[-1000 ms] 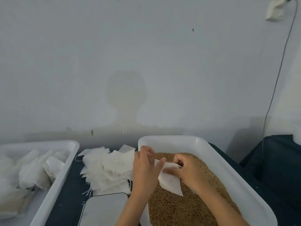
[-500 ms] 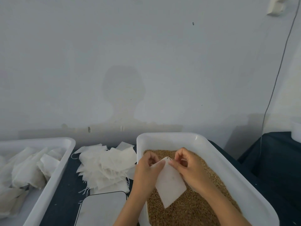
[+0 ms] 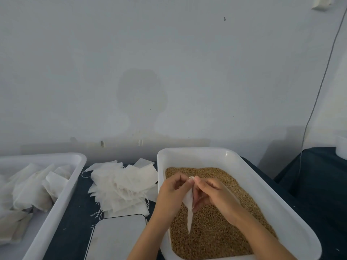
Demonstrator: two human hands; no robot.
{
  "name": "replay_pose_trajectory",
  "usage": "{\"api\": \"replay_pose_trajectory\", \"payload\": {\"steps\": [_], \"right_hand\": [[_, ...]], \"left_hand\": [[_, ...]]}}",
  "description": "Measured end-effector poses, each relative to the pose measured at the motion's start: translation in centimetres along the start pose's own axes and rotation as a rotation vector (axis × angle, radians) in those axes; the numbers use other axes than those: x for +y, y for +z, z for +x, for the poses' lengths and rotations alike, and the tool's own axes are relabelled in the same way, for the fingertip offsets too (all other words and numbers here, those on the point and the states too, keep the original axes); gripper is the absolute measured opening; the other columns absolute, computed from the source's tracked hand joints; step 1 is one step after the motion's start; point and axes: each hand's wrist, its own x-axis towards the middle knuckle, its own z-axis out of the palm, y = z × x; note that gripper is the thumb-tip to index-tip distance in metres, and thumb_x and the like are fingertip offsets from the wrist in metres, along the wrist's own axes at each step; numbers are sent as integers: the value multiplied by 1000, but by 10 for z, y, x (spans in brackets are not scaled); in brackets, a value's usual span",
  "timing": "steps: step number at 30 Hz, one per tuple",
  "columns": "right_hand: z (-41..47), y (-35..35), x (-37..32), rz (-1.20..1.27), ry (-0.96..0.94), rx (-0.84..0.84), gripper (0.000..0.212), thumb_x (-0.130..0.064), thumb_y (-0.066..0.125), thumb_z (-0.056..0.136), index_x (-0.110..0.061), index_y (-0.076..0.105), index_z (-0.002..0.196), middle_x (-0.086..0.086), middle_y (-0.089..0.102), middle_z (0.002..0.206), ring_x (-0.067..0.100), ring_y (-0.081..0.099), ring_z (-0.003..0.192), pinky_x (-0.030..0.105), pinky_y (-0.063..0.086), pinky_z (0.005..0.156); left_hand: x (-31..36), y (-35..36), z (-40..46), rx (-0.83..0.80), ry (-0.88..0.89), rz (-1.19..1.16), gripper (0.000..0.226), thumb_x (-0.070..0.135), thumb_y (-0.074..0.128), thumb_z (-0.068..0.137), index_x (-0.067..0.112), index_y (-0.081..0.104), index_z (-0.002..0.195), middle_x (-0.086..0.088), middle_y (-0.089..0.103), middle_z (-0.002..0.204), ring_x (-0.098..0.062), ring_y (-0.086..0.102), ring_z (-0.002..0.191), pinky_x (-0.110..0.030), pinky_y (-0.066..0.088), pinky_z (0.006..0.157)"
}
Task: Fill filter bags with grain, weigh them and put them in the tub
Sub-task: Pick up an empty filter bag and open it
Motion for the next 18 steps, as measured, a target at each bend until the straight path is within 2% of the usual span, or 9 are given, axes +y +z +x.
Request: {"api": "replay_pose_trajectory", "payload": {"steps": [4,8,10,12,14,18], "right_hand": [[3,-2,6,-62,-19,50,61,-72,48,81,-16,65,65,11,70,77,30,70,76,51,56,79],[4,-4,10,-192,-8,118,69,-80,41,78,-18,60,55,-2,71,73,17,69,82,53,47,90],[5,-5,11,-213,-17,117,70,-81,40,77,-18,59,53,-2,69,68,14,68,79,54,45,93],[4,-4,10,-219,-26,118,70,-81,41,77,-17,60,53,0,68,66,12,68,75,53,45,92],[4,-3,8,-214,-36,125,69,-81,43,76,-18,62,54,-1,67,61,12,67,69,48,48,89],[4,-2,7,-239,-41,144,70,-82,45,72,-16,65,60,0,63,56,15,61,59,43,49,76]], "left_hand": [[3,-2,-1,-53,-31,-67,21,13,58,91,10,61,71,-1,59,64,-11,53,64,-24,43,65],[7,-6,-2,-154,-72,-185,18,9,58,90,-7,62,83,-11,57,67,-12,52,56,-18,42,55],[7,-7,-3,-170,-74,-207,20,6,57,90,-13,61,86,-13,59,67,-13,53,55,-16,42,54],[8,-6,-3,-151,-70,-212,21,5,57,90,-15,60,86,-17,60,70,-21,53,62,-23,43,62],[7,-4,-3,-132,-64,-197,21,7,57,90,-13,60,83,-17,60,70,-22,52,65,-28,41,67],[4,1,-4,-71,-13,-64,24,14,60,90,-7,63,79,-1,57,58,-5,47,53,-15,38,55]]}}
